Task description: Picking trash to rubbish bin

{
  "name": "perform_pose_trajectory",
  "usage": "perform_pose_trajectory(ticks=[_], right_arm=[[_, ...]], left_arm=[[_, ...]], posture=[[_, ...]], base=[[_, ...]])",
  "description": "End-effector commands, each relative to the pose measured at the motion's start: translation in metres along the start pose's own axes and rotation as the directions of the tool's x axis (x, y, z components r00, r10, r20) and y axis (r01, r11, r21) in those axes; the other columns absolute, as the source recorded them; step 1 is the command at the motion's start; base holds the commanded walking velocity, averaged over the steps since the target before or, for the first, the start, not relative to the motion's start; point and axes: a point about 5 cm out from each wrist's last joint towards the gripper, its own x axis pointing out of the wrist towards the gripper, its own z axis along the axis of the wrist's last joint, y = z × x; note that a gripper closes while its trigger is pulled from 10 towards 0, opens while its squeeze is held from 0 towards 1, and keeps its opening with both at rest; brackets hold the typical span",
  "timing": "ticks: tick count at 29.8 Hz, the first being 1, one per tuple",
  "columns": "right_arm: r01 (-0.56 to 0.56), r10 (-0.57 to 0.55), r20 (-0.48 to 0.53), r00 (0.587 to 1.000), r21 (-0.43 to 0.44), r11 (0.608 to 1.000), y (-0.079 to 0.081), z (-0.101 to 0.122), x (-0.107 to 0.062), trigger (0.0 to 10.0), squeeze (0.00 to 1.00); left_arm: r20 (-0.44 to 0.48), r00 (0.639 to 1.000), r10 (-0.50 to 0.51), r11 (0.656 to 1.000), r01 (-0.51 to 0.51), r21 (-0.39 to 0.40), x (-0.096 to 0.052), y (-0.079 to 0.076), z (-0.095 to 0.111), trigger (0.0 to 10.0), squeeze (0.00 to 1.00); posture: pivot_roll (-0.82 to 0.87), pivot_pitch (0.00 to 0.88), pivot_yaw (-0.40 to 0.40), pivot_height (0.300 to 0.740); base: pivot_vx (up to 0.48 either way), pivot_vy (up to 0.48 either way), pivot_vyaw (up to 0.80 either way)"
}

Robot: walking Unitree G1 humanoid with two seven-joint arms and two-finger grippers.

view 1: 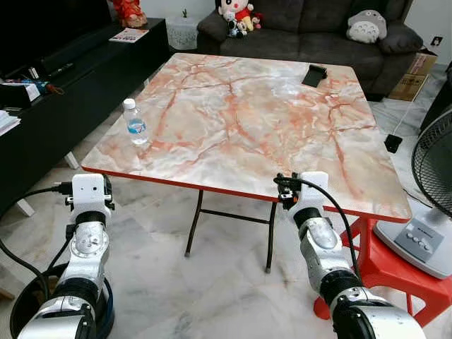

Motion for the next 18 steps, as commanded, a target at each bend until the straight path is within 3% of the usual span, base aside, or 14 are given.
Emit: perform_pose_trajectory(ticks=[1, 7, 8, 9, 12, 13, 15, 16, 18], right_arm=[[-0.036, 0.036, 0.095, 0.995, 0.005, 0.999, 0.009, 0.023, 0.011, 10.0, 0.0], [-0.06, 0.058, 0.119, 0.991, 0.017, 0.998, 0.017, 0.03, 0.015, 10.0, 0.0], [-0.064, 0.061, 0.121, 0.991, 0.017, 0.998, 0.018, 0.031, 0.016, 10.0, 0.0], [-0.066, 0.063, 0.123, 0.99, 0.017, 0.998, 0.018, 0.031, 0.016, 10.0, 0.0], [-0.069, 0.066, 0.125, 0.99, 0.019, 0.997, 0.019, 0.031, 0.016, 10.0, 0.0], [-0.073, 0.07, 0.126, 0.99, 0.02, 0.997, 0.02, 0.031, 0.016, 10.0, 0.0], [-0.076, 0.072, 0.127, 0.989, 0.022, 0.997, 0.02, 0.032, 0.016, 10.0, 0.0], [-0.08, 0.077, 0.127, 0.989, 0.017, 0.997, 0.021, 0.032, 0.016, 10.0, 0.0], [-0.085, 0.084, 0.129, 0.988, 0.005, 0.996, 0.022, 0.032, 0.016, 10.0, 0.0]], left_arm=[[0.036, 0.999, 0.003, 1.0, -0.003, 0.002, 0.004, -0.002, 0.008, 10.0, 0.0], [0.044, 0.999, 0.0, 1.0, 0.001, -0.016, 0.007, -0.007, 0.013, 10.0, 0.0], [0.045, 0.999, -0.001, 1.0, 0.001, -0.02, 0.008, -0.008, 0.014, 10.0, 0.56], [0.047, 0.999, 0.0, 1.0, 0.001, -0.026, 0.008, -0.009, 0.015, 10.0, 1.0], [0.051, 0.999, 0.0, 0.999, 0.002, -0.036, 0.009, -0.011, 0.017, 10.0, 1.0], [0.056, 0.998, -0.006, 0.999, 0.008, -0.038, 0.01, -0.013, 0.019, 10.0, 0.62], [0.061, 0.998, -0.01, 0.999, 0.012, -0.038, 0.01, -0.014, 0.02, 10.0, 0.62], [0.067, 0.998, -0.01, 0.999, 0.013, -0.038, 0.011, -0.015, 0.021, 10.0, 0.0], [0.078, 0.997, -0.012, 0.999, 0.015, -0.043, 0.011, -0.016, 0.024, 10.0, 0.0]], posture=[[0.05, 0.0, -0.044, 0.74], [0.06, 0.0, -0.046, 0.74], [0.06, 0.0, -0.046, 0.74], [0.06, 0.0, -0.046, 0.74], [0.06, 0.0, -0.049, 0.74], [0.06, 0.0, -0.049, 0.74], [0.06, 0.0, -0.048, 0.74], [0.06, 0.0, -0.048, 0.74], [0.06, 0.005, -0.045, 0.74]], base=[[0.0, 0.0, 0.44], [0.0, 0.0, 0.0], [0.0, 0.0, 0.0], [0.0, 0.0, 0.0], [0.0, 0.0, 0.0], [0.0, 0.0, 0.0], [0.0, 0.0, 0.0], [0.0, 0.0, 0.0], [0.0, 0.0, 0.0]])
